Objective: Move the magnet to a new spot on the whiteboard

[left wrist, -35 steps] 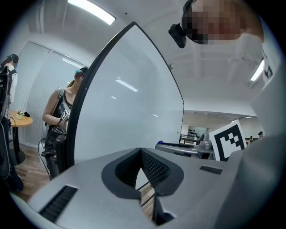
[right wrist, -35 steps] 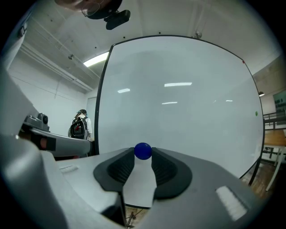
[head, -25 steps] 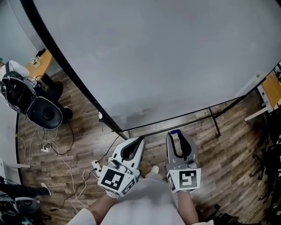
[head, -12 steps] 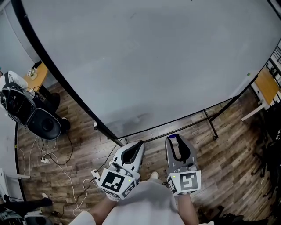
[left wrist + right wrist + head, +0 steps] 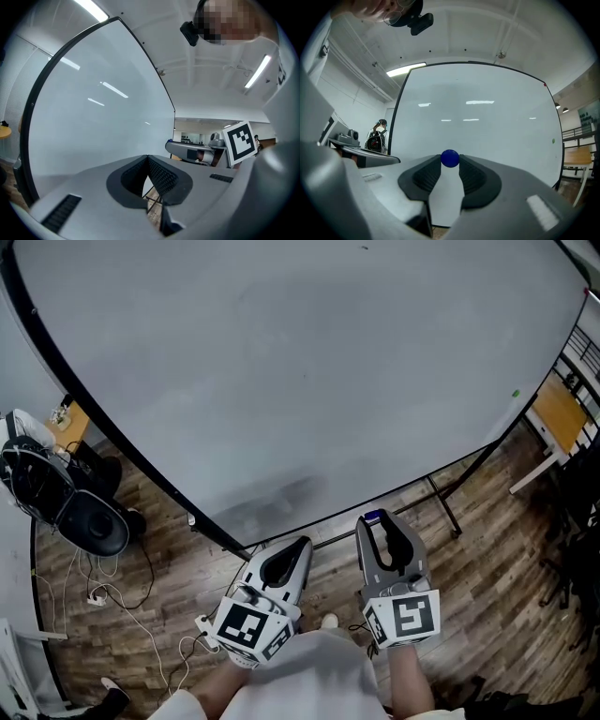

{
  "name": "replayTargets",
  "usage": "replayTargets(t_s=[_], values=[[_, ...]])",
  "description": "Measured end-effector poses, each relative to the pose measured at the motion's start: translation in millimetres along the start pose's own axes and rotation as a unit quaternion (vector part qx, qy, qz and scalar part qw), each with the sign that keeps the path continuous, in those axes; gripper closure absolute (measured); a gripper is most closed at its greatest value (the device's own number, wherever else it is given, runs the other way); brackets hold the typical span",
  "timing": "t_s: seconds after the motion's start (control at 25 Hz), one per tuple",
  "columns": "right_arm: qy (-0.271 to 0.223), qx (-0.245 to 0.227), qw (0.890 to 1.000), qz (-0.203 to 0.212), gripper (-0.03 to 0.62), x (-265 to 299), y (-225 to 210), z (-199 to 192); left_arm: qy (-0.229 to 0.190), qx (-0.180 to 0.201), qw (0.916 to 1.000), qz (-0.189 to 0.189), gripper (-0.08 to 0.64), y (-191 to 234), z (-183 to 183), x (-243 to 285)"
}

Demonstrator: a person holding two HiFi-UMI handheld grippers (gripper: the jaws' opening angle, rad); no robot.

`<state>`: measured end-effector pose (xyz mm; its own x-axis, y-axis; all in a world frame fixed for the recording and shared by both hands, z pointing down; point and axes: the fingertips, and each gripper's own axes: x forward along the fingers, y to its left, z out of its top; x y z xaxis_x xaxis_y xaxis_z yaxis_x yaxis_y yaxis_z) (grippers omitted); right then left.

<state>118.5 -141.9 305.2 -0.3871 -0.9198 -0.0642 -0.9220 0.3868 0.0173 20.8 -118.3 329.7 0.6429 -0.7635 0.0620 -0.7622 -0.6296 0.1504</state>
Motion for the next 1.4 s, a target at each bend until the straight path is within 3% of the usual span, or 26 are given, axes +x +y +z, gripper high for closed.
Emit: replayTargets(t_s=[0.96, 1.4], values=[[-0.043, -0.038, 0.998, 0.012, 0.462, 68.4, -32.2, 76.8, -0.025, 0.021, 0.9994, -0.006, 0.554, 1.9, 43.3, 41.5], [-0.024, -0.063, 0.998, 0.006, 0.462, 98.3, -34.7, 89.6, -0.036, 0.023, 0.9991, -0.007, 0.554, 15.8, 59.7, 45.5]])
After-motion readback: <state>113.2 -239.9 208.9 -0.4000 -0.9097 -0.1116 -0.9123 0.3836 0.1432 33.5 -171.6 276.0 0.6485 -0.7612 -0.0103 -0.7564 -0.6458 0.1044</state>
